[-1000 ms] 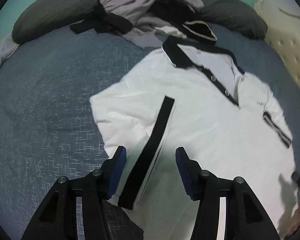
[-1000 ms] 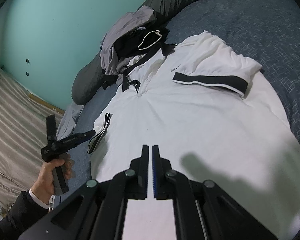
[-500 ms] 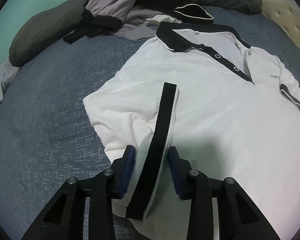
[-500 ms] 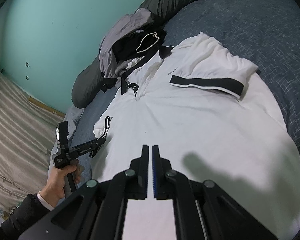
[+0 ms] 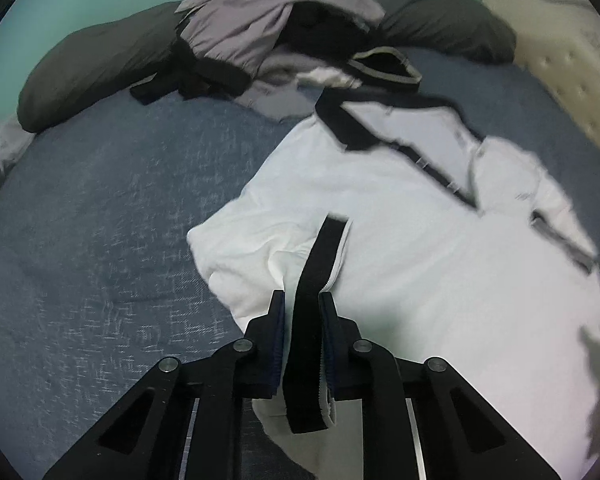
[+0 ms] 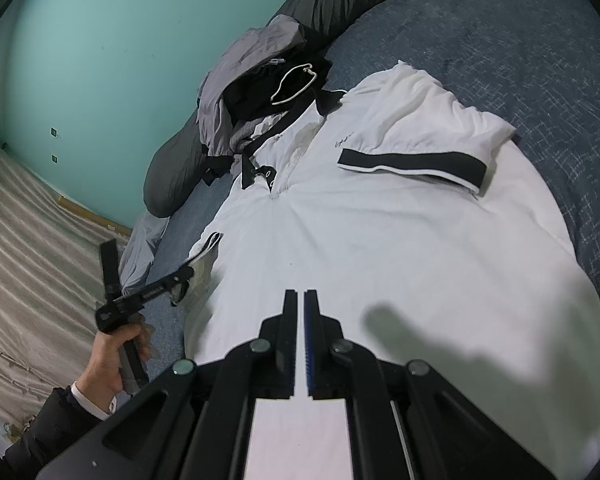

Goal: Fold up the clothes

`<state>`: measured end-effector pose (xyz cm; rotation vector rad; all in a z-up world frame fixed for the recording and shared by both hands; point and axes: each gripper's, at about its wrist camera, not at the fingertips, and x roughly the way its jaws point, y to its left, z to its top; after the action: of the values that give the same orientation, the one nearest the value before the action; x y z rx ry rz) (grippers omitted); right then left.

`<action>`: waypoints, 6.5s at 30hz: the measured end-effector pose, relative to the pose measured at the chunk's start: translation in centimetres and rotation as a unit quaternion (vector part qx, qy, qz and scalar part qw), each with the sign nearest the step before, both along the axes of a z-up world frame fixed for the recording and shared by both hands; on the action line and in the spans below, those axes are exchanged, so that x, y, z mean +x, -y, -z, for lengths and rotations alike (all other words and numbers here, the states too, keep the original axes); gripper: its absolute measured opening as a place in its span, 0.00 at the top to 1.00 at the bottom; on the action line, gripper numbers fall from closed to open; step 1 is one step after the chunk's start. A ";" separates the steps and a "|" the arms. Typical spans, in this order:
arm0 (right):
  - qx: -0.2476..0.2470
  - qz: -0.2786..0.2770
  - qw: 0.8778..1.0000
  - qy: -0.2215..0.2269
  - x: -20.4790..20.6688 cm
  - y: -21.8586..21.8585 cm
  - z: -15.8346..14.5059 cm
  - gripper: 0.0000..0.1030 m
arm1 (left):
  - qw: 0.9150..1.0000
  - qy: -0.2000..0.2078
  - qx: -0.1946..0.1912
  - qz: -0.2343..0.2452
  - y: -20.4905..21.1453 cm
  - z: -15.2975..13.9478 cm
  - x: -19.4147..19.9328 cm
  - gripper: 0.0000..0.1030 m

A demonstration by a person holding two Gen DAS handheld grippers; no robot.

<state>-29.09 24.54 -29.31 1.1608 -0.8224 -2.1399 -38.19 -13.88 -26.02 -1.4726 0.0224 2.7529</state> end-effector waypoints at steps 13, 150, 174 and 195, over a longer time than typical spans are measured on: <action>-0.006 -0.001 1.000 0.002 0.0 0.0 -0.1 0.97 | 0.997 0.058 0.023 0.042 -2.6 3.7 0.2 0.81; 0.357 -0.248 0.899 -0.049 -2.2 34.3 -0.7 0.63 | 0.969 -0.035 0.178 -0.168 8.6 4.4 15.0 0.15; 0.398 -0.346 0.845 -0.087 -2.0 33.6 -1.2 0.95 | 0.968 -0.033 0.180 -0.170 8.8 4.6 14.9 0.14; 0.302 -0.329 0.890 -0.087 -3.1 36.5 -3.3 0.85 | 0.967 -0.034 0.179 -0.176 9.4 4.4 15.0 0.14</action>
<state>-32.21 -11.99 -26.02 1.2652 0.3410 -1.8870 -23.18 -23.26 -30.41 -1.3924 -0.7646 2.8528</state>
